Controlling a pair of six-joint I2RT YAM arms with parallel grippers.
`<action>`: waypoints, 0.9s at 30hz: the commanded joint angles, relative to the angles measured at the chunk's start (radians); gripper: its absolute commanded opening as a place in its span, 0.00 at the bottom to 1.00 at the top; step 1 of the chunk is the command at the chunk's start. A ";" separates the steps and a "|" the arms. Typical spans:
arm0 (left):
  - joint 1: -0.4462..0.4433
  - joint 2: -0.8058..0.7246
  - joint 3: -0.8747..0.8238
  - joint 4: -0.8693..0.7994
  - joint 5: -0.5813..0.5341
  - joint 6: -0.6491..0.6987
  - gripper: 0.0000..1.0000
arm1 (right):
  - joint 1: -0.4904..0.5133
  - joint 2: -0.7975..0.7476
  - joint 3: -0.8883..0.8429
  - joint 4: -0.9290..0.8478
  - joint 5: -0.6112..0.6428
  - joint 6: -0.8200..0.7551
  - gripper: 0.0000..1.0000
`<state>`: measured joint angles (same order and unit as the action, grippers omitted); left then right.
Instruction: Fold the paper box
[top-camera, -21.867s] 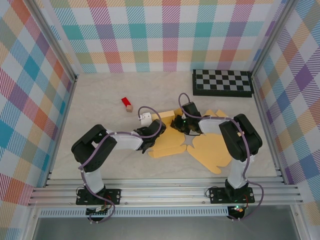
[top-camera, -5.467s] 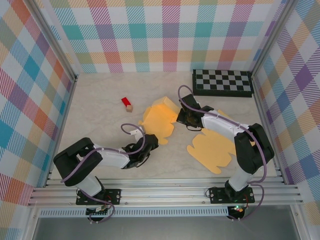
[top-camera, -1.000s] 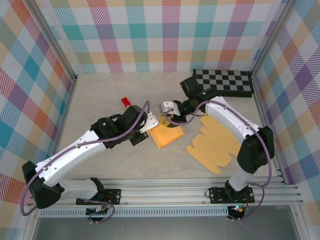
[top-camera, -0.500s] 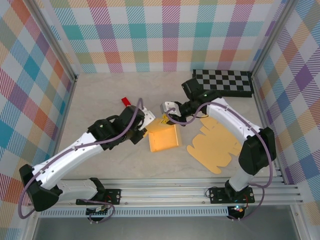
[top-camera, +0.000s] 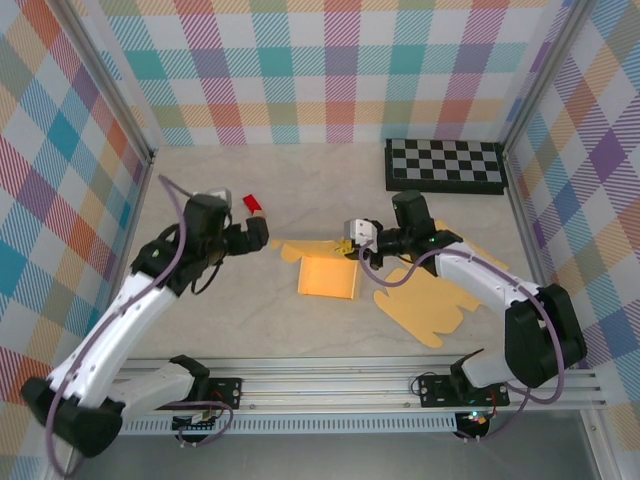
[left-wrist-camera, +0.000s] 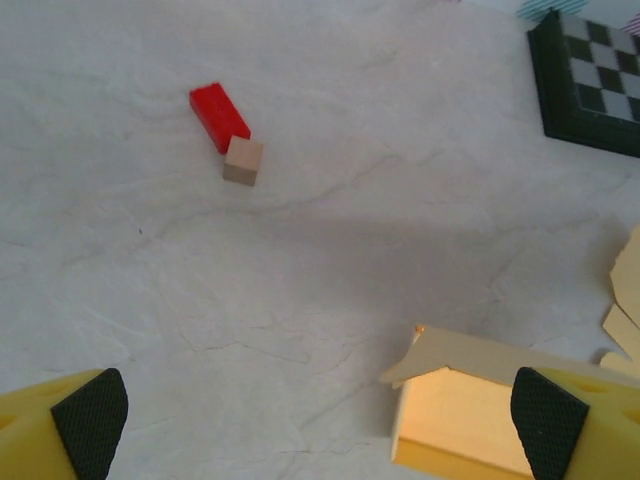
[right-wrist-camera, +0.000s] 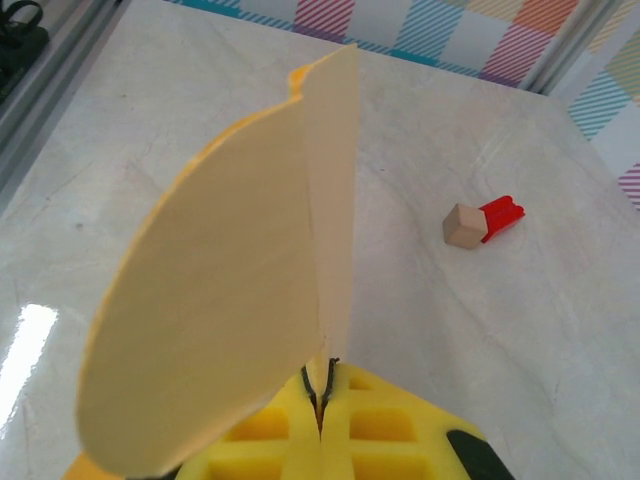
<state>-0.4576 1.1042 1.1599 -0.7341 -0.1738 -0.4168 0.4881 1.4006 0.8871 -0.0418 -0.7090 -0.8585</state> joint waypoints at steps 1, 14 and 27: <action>0.027 0.163 0.117 -0.069 0.069 -0.128 1.00 | 0.018 -0.032 -0.059 0.212 0.028 0.058 0.00; 0.008 0.382 0.108 0.069 0.249 -0.282 0.82 | 0.026 0.042 -0.183 0.478 0.062 0.123 0.00; -0.058 0.530 0.186 0.104 0.318 -0.289 0.51 | 0.027 0.062 -0.184 0.457 0.035 0.113 0.00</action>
<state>-0.4797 1.6283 1.2999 -0.6426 0.0998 -0.7109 0.5106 1.4479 0.7036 0.3805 -0.6323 -0.7547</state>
